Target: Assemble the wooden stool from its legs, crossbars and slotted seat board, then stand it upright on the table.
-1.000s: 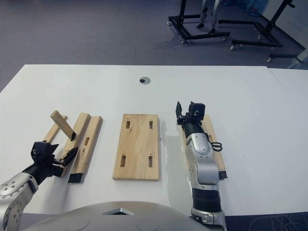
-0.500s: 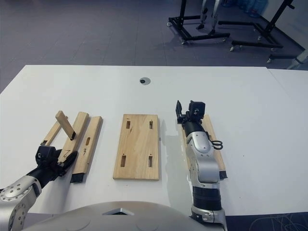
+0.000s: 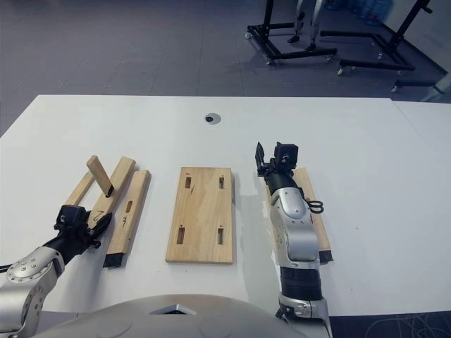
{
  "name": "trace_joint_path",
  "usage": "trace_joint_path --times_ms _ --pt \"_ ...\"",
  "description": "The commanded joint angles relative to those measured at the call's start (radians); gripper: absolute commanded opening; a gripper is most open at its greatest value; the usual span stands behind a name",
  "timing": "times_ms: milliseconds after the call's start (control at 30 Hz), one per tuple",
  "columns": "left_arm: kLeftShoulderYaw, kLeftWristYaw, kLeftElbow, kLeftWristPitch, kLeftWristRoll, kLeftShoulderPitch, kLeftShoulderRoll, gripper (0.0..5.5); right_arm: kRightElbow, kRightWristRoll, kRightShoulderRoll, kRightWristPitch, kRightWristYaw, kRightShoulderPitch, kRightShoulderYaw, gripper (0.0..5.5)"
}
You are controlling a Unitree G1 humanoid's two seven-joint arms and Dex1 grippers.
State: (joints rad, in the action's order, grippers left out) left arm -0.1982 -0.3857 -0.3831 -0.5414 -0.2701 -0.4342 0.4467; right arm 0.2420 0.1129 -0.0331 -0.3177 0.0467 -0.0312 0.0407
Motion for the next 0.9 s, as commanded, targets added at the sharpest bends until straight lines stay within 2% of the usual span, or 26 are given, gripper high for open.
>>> trace_joint_path --times_ms 33,167,267,333,433,500,567,667,833,900 --pt "-0.031 -0.002 0.080 -0.019 -0.049 0.138 -0.017 2.04 -0.018 0.002 0.002 0.011 -0.004 -0.041 0.006 2.69" --pt "-0.088 0.024 0.091 -0.031 -0.196 0.269 -0.126 2.04 -0.060 0.037 0.010 0.045 0.006 -0.088 0.038 2.69" --pt "-0.059 -0.051 0.001 -0.019 -0.296 0.281 -0.153 2.04 -0.063 0.116 0.004 0.039 0.083 -0.128 0.042 2.69" --pt "-0.002 -0.158 -0.036 -0.015 -0.360 0.332 -0.141 2.04 -0.008 0.283 -0.003 -0.026 0.212 -0.149 0.048 2.69" --pt "0.023 -0.236 -0.002 -0.039 -0.458 0.434 -0.155 2.04 0.109 0.606 -0.044 -0.168 0.432 -0.176 0.053 2.69" --pt "0.090 -0.349 0.001 -0.036 -0.457 0.458 -0.102 2.04 0.178 0.817 -0.093 -0.266 0.551 -0.185 0.064 2.69" --pt "0.101 -0.426 0.046 -0.042 -0.487 0.509 -0.078 2.04 0.209 0.965 -0.126 -0.314 0.635 -0.186 0.079 2.69" --pt "0.077 -0.471 0.085 -0.066 -0.567 0.569 -0.079 2.04 0.190 1.010 -0.160 -0.340 0.715 -0.208 0.047 2.69" --pt "0.023 -0.480 0.112 -0.093 -0.649 0.603 -0.058 2.04 0.177 0.971 -0.178 -0.320 0.744 -0.201 0.006 3.66" --pt "0.020 -0.472 0.086 -0.110 -0.682 0.597 -0.061 2.04 0.156 0.899 -0.179 -0.275 0.721 -0.178 0.002 3.69"
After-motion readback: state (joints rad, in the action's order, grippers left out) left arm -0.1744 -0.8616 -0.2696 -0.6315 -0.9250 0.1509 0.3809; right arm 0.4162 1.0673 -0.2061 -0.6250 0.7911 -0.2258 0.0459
